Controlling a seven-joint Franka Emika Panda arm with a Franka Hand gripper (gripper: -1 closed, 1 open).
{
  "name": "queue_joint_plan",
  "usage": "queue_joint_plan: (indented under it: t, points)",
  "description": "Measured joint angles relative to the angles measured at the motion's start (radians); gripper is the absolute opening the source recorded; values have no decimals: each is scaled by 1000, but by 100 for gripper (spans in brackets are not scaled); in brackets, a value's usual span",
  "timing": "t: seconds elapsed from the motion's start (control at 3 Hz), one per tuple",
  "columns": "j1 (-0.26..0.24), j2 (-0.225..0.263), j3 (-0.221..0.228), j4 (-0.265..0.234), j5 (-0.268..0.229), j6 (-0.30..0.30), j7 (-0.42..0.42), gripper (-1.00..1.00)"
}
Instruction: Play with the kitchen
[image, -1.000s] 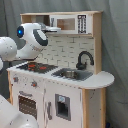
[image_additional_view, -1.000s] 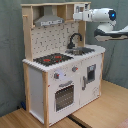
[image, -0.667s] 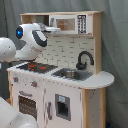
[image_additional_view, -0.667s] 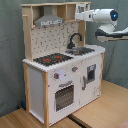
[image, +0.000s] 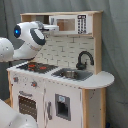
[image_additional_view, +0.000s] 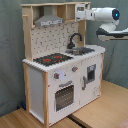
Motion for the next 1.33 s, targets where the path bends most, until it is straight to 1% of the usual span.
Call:
queue_joint_plan:
  t: [0.33,0.67,1.0,1.33]
  points:
    - [33,-73,-61,-16,0,-12,0,100]
    - [59,-164,-105,-10,2,-7,30,100]
    - [59,-243,-104,-7,2,-7,107,100]
    - [31,-286,-67,14,1,-7,199,100]
